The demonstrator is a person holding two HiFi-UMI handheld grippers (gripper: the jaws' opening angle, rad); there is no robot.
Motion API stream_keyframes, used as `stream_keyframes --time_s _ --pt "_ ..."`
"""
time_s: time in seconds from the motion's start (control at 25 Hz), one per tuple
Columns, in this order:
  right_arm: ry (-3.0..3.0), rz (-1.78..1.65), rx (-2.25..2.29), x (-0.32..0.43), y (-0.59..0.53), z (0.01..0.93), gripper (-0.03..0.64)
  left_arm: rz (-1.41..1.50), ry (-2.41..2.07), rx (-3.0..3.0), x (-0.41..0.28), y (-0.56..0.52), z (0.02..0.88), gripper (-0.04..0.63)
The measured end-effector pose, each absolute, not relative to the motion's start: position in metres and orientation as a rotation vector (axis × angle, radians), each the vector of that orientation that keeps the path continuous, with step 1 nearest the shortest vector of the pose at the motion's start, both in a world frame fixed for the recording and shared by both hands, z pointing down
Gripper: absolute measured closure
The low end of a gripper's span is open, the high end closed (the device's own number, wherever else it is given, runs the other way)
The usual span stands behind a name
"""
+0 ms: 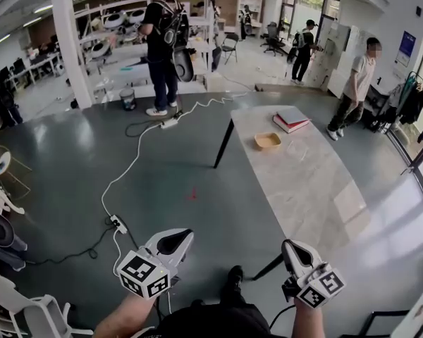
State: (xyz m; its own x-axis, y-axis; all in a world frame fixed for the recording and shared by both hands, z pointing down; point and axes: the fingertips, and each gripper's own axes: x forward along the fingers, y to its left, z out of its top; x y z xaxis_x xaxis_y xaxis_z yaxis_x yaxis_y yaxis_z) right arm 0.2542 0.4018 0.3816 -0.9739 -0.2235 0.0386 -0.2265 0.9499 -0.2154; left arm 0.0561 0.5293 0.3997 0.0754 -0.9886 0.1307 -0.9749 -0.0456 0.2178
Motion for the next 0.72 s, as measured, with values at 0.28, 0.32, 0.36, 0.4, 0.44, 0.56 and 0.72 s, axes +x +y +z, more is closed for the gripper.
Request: stream_keyframes --time_s 0.28,0.32,0.36,0.4,0.44,0.56,0.72 --pt "-3.083 0.357 0.339 0.230 0.324 0.389 0.615 -0.059 -2.019 2.093 0.022 0.447 0.397 0.591" --pt "-3.084 0.363 0.335 0.227 0.310 0.390 0.615 -0.065 -2.028 2.088 0.017 0.433 0.396 0.592" --pt "-3.084 0.368 0.332 0.222 0.295 0.391 0.615 -0.072 -2.034 2.085 0.012 0.419 0.394 0.591" --pt "-3.084 0.371 0.329 0.218 0.280 0.392 0.615 -0.077 -2.038 2.088 0.008 0.404 0.393 0.591" --pt "-3.085 0.372 0.325 0.214 0.265 0.393 0.615 -0.079 -2.042 2.094 0.005 0.389 0.391 0.591" --pt "-3.097 0.374 0.307 0.202 0.223 0.389 0.615 -0.081 -2.049 2.113 -0.001 0.346 0.385 0.592" --pt "-3.094 0.401 0.290 0.193 0.176 0.389 0.615 -0.083 -2.060 2.095 -0.009 0.296 0.383 0.591"
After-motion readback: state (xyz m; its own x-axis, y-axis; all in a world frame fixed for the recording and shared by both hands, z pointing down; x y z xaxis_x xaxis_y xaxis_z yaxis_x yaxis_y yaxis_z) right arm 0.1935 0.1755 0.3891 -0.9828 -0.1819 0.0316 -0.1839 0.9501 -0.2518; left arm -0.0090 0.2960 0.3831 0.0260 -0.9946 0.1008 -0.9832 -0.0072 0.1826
